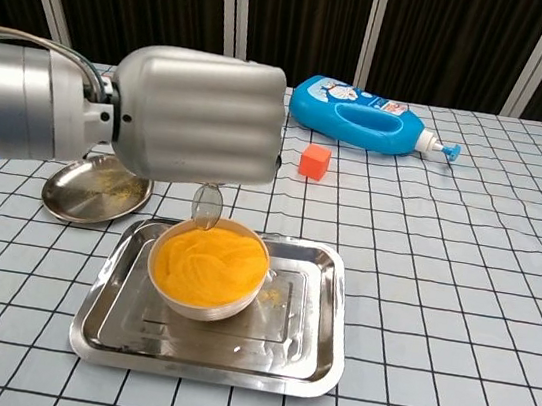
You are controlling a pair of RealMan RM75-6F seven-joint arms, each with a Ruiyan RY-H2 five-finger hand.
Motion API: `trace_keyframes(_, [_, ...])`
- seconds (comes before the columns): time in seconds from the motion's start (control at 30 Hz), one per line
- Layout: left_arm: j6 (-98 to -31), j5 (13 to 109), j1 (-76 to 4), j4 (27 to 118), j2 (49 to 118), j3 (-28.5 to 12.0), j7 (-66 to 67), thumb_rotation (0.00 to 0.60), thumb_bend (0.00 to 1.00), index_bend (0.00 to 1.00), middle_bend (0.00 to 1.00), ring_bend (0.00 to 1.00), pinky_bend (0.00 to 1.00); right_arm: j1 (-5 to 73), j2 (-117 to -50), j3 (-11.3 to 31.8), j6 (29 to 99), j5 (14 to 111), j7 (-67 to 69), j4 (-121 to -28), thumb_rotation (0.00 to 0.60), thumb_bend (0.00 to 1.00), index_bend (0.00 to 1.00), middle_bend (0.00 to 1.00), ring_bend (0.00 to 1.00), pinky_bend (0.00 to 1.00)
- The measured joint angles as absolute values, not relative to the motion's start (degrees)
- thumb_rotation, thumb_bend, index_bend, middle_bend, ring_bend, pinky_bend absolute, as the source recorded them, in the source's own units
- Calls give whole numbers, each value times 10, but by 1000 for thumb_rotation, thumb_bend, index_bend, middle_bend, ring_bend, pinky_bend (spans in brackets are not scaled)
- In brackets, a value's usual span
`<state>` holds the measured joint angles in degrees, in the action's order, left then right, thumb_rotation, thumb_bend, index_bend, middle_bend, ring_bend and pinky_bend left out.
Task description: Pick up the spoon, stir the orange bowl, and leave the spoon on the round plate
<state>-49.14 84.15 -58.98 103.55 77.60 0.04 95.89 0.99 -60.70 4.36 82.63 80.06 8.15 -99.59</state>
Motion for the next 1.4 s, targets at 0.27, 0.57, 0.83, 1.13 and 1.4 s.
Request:
trace_keyframes(0.27, [-436,835,-618,1077,745,17,1069,600,627,832,1000,1000,1000,9,-607,43,828,803,81,-998,600,393,0,0,0,0])
trace_keyframes(0.57, [-454,774,-618,1080,778,19,1138,600,625,833,1000,1000,1000,9,-606,47,823,789,84,-996,600,393,0,0,0,0])
trace_keyframes(0.83, [-483,747,-617,1089,777,20,1134,600,624,832,1000,1000,1000,9,-604,46,822,789,82,-998,600,393,0,0,0,0])
trace_keyframes(1.13, [-586,743,-563,1077,790,8,1010,600,617,830,1000,1000,1000,8,-604,47,821,786,81,-1000,600,393,0,0,0,0])
trace_keyframes(1.4, [-693,686,-485,1019,848,-37,801,600,612,828,1000,1000,1000,7,-603,46,822,786,80,-1002,600,393,0,0,0,0])
